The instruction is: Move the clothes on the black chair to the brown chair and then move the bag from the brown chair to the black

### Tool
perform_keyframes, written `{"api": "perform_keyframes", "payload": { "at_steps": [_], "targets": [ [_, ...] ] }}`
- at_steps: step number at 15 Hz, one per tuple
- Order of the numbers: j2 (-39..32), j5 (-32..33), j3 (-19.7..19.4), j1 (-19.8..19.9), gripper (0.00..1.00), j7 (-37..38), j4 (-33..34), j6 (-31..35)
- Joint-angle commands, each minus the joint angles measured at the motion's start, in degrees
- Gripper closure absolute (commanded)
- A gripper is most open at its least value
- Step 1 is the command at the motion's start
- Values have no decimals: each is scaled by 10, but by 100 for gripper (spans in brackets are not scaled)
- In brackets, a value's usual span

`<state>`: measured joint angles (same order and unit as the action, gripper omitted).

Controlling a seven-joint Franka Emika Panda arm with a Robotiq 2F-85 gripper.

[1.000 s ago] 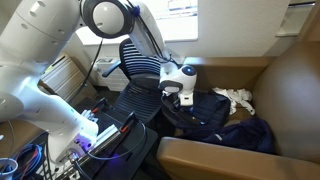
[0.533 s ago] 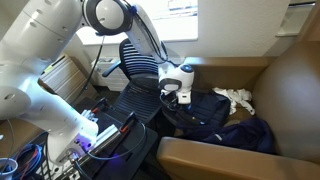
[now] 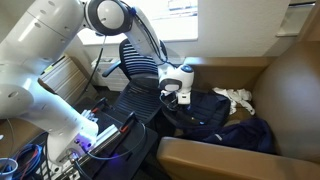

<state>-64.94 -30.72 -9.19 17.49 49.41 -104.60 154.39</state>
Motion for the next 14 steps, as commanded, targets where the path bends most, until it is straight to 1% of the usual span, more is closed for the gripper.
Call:
{"api": "perform_keyframes", "payload": {
  "at_steps": [1, 8, 9, 12, 13, 14],
  "targets": [
    [-6, -5, 2, -2, 41, 3, 7, 4],
    [-4, -9, -1, 5, 89, 14, 13, 7],
    [-2, -12, -2, 10, 97, 15, 14, 9],
    [11, -33, 1, 32, 100, 16, 10, 24],
    [17, -47, 1, 43, 99, 16, 8, 38],
    [22, -65, -5, 45, 98, 22, 2, 66]
  ]
}}
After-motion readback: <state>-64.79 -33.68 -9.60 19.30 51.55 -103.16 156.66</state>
